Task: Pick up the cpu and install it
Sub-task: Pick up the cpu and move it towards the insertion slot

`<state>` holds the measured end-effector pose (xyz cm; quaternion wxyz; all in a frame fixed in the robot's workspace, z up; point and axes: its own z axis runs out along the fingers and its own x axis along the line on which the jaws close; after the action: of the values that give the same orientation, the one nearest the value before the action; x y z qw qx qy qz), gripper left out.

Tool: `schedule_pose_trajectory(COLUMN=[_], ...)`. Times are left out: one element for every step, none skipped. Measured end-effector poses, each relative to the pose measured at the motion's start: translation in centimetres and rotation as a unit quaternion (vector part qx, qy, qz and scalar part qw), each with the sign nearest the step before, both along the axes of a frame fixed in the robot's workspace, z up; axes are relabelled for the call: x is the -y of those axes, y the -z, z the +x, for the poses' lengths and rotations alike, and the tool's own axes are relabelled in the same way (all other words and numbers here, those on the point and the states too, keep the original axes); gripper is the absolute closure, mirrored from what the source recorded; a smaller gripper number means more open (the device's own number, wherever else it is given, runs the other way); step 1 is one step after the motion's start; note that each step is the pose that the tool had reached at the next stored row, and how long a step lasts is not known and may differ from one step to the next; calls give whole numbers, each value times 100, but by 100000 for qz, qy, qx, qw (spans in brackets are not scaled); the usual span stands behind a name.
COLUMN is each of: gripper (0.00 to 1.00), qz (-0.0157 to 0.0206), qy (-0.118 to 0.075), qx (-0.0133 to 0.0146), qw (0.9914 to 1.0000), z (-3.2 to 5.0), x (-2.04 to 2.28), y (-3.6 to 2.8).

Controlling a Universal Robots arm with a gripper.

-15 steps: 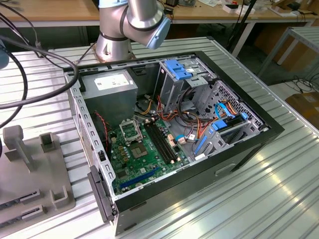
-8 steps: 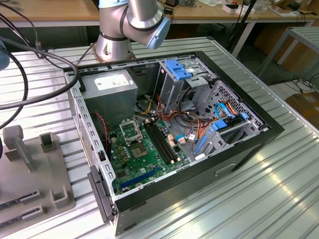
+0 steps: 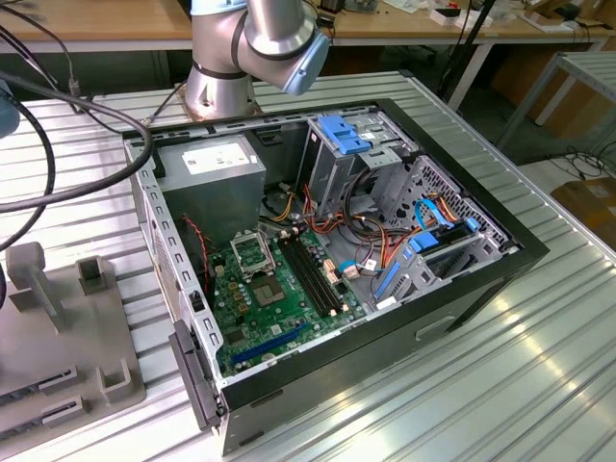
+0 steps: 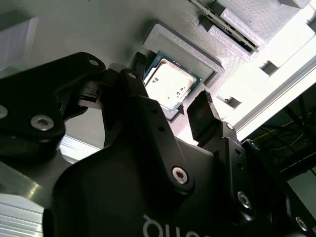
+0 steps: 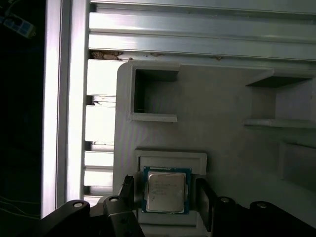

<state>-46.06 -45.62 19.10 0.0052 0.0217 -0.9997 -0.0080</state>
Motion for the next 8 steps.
schedule_pose_trajectory(gripper=[38, 38, 38, 38, 38, 38, 38, 38], qz=[6, 11, 9, -3, -8, -12, -10, -13], qy=[3, 13, 47, 130, 191, 247, 271, 275], qx=[5, 13, 9, -6, -7, -1, -3, 0], qw=[100000, 100000, 100000, 100000, 100000, 100000, 100000, 100000], z=[2, 5, 5, 6, 7, 7, 7, 8], x=[0, -1, -2, -2, -2, -2, -2, -2], y=[3, 5, 5, 3, 3, 4, 4, 4])
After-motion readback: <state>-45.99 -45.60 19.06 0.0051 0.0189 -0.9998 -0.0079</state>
